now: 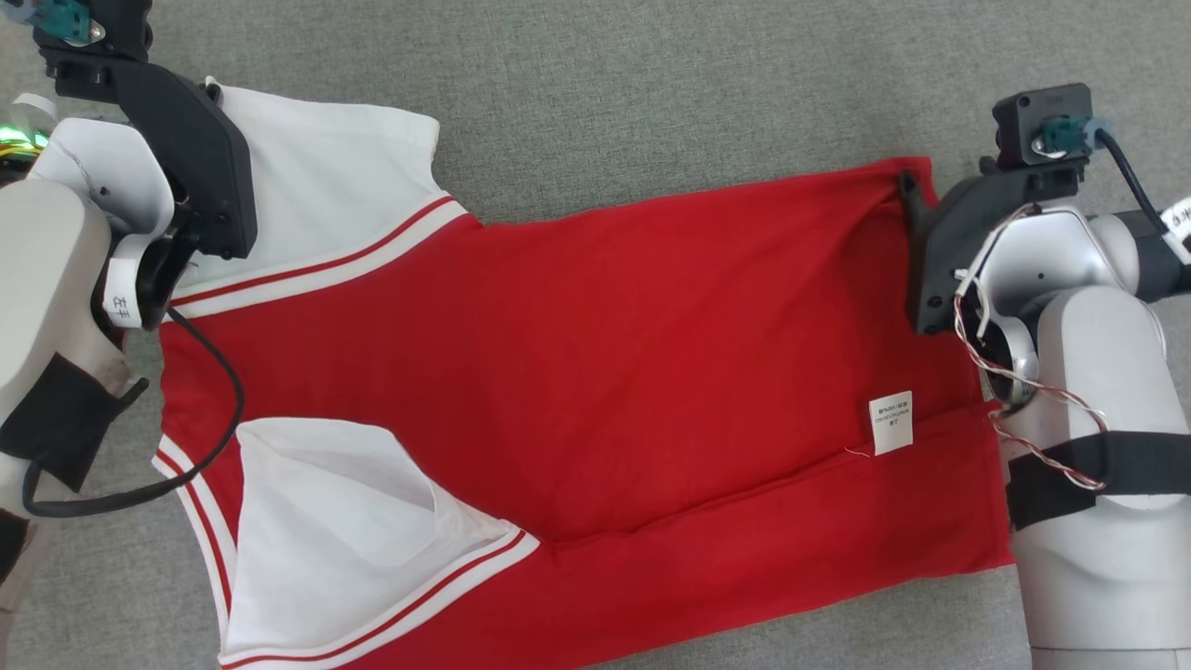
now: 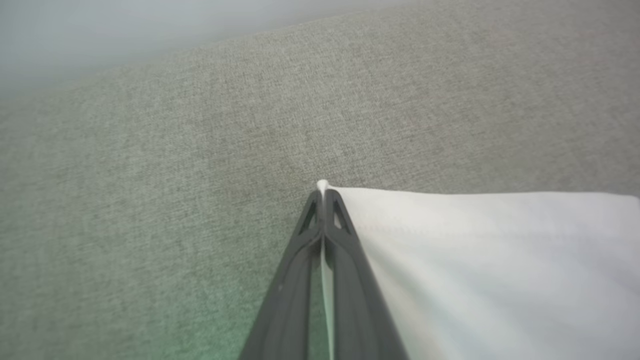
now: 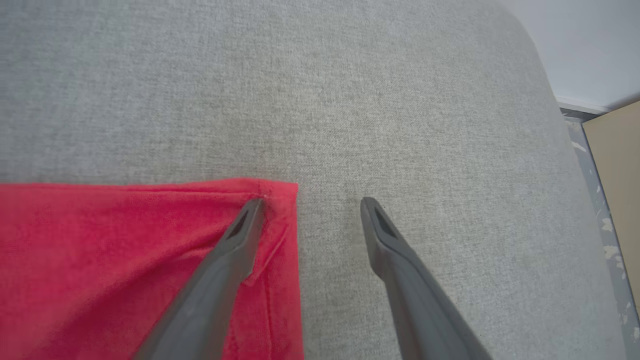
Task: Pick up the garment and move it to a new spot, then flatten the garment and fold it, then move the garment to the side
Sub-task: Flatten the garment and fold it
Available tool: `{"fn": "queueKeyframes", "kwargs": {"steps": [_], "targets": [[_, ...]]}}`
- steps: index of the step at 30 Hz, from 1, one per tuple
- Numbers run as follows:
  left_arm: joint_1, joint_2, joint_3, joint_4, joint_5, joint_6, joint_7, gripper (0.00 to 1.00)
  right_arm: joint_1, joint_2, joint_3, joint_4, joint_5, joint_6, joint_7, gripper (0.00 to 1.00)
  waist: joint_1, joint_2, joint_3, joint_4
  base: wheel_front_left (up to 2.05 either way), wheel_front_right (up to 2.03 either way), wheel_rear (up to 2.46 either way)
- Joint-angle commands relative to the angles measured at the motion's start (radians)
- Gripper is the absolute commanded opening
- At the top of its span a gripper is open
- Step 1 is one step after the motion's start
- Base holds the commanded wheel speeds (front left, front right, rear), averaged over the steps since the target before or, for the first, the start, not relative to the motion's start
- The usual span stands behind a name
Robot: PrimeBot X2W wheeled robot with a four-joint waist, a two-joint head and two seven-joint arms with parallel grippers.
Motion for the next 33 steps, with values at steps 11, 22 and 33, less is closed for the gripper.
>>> {"fn": "queueKeyframes", "kwargs": {"steps": [11,22,33], "targets": [[0.017,0.018,-0.005,-0.027,-0.006,0.009,0.011,0.0,-0.05,-0.005,0.055,0.042,0.07,0.0,0.052,0.2,0.0,0.0,0.0,0.001,0.0,0.0,0.0],[0.028,0.021,0.017,-0.05,-0.024,0.014,-0.041,0.0,-0.037,-0.019,0.055,0.028,0.09,0.0,0.031,0.0,0.0,0.0,-0.018,0.006,0.0,0.0,0.0],[0.142,0.009,0.115,-0.159,-0.154,-0.025,-0.151,0.0,0.054,-0.047,0.055,-0.06,0.198,0.0,0.045,0.0,0.0,0.0,-0.1,0.046,0.0,0.0,0.0]]}}
